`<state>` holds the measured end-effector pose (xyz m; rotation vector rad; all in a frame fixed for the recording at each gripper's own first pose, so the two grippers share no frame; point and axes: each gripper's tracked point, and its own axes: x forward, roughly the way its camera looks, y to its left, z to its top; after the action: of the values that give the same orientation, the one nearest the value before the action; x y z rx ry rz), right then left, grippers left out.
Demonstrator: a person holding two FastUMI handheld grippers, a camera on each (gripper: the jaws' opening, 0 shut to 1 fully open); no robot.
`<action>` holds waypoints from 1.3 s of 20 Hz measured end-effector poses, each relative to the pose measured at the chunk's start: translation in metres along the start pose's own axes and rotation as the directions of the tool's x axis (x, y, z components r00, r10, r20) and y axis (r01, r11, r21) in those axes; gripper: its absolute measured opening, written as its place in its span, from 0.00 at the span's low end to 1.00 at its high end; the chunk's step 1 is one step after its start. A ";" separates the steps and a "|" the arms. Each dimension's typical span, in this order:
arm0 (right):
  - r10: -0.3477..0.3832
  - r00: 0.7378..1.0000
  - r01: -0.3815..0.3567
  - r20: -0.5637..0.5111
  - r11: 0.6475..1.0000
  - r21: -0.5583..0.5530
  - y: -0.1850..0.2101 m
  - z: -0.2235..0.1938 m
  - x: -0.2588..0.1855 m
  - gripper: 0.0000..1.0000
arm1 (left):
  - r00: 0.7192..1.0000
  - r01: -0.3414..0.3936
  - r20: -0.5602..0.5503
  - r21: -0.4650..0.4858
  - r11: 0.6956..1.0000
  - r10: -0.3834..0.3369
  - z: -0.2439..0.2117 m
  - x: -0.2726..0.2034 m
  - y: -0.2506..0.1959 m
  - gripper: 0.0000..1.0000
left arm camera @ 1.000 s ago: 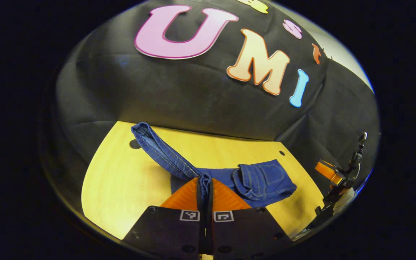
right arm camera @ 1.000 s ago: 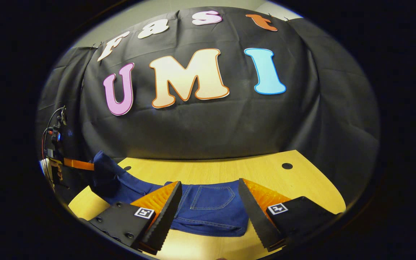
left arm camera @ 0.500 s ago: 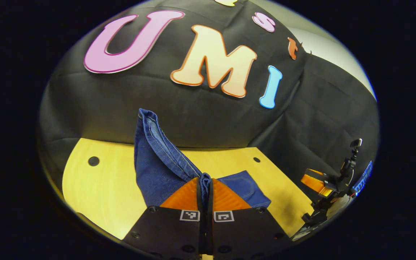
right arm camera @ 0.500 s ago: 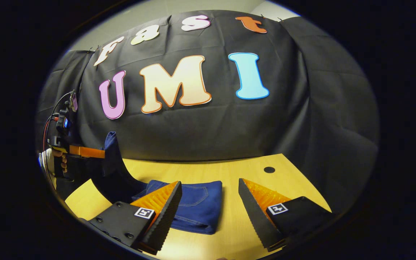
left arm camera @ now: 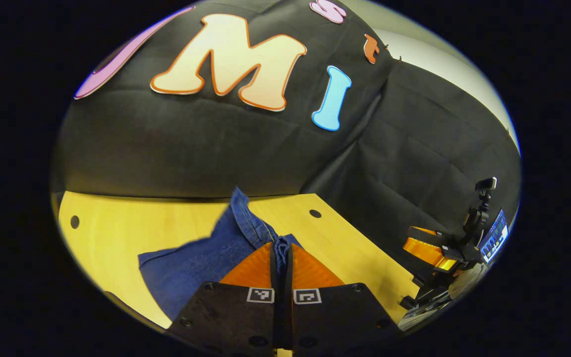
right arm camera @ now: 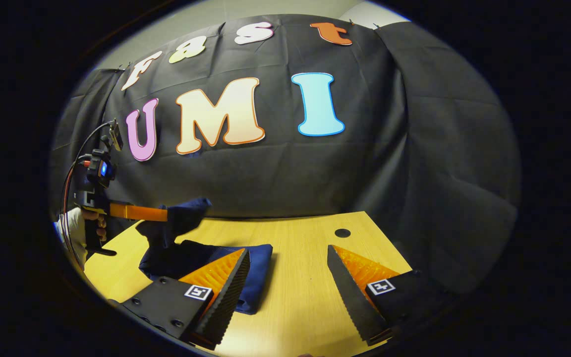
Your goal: Grasp the waist and the cuffs of the jeans and fold them to make the two legs overlap; first hold the waist and fold one-third of the jeans toward the cuffs, then hold the cuffs and fold the remaining one-third in the same direction to finish folding.
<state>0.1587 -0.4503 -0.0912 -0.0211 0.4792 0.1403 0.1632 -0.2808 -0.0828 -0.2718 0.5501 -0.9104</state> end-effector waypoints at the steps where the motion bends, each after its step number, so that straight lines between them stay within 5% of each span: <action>1: -0.002 1.000 0.002 -0.005 1.000 -0.003 -0.005 -0.003 0.000 0.98 | 1.000 0.008 -0.008 -0.006 1.000 -0.008 -0.009 0.011 -0.003 0.00; 11: 0.042 0.999 -0.041 -0.034 0.999 0.006 -0.016 -0.016 -0.004 0.98 | 0.990 -0.061 -0.130 -0.028 0.998 0.057 -0.093 0.058 -0.011 0.01; 14: 0.079 0.997 -0.080 0.017 0.996 0.040 0.010 0.003 -0.011 0.98 | 0.989 -0.148 -0.009 0.024 0.989 0.148 -0.064 0.037 -0.014 1.00; 16: 0.092 0.992 -0.095 0.085 0.995 0.032 0.036 0.021 -0.021 0.97 | 0.968 -0.226 0.123 0.059 0.972 0.218 -0.030 -0.005 -0.017 0.96; 20: 0.126 0.965 -0.133 0.231 0.991 0.017 0.101 0.061 -0.059 0.97 | 0.866 -0.410 0.357 0.106 0.906 0.350 0.024 -0.109 -0.013 0.95; 26: 0.141 0.921 -0.165 0.362 0.986 0.035 0.175 0.089 -0.114 0.97 | 0.759 -0.536 0.465 0.049 0.843 0.455 0.023 -0.249 -0.008 0.95</action>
<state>0.0750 -0.2866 0.0420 0.1047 0.1180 0.2771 0.0488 -0.0846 0.0227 -0.1433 0.0980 -0.3468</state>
